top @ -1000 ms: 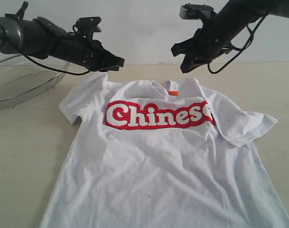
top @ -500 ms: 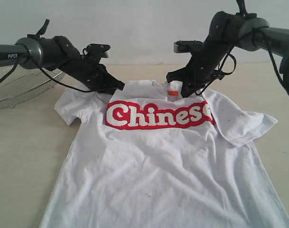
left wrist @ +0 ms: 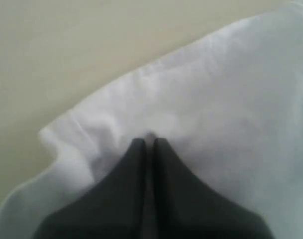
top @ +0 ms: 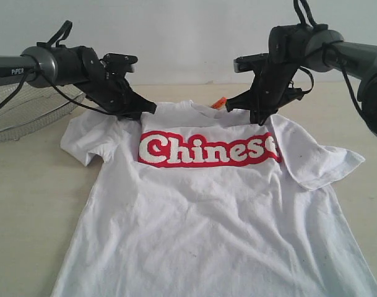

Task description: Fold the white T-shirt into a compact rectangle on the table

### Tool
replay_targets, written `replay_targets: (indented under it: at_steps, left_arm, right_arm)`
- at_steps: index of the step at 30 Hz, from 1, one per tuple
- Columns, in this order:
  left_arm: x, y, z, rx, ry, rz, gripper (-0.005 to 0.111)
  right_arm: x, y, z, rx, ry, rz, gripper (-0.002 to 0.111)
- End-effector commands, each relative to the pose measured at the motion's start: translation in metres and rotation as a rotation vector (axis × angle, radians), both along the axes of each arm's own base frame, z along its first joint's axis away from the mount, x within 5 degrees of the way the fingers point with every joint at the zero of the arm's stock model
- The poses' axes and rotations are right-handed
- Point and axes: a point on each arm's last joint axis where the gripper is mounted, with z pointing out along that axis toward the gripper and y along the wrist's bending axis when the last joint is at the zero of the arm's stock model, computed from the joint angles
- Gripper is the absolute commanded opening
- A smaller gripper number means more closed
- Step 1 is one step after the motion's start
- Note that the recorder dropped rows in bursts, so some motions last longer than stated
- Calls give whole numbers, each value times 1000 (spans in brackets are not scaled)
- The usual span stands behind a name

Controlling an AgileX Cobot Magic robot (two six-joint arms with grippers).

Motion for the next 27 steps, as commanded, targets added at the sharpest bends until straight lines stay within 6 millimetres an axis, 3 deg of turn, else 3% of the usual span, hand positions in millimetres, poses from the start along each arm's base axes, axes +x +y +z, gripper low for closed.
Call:
replay_targets:
  at_steps: [1,4,9,13,16,21,27]
  left_arm:
    - [1,20,-23,38,44,73,5]
    - [3,30,-24,64,49,102,5]
    - [3,30,-24,69,40,99,5]
    - [4,28,-19,50,36,106,5]
    - [4,25,-2,38,5,104,5]
    - [4,15,33,31,-80,66,5]
    - [-1,6,64,21,-108,42,5]
  right_arm:
    - [4,-14,-18,-76,-14,-11,0]
    - [5,-24,-19,-72,-21,-44,0]
    - [8,-41,-19,-70,-47,-75,0]
    - [11,-42,-12,-70,-95,-67,0]
    - [13,-40,9,-40,-151,-53,0]
    - [9,-32,65,16,-252,17,0]
    - [-11,-34,118,-39,-241,86,0]
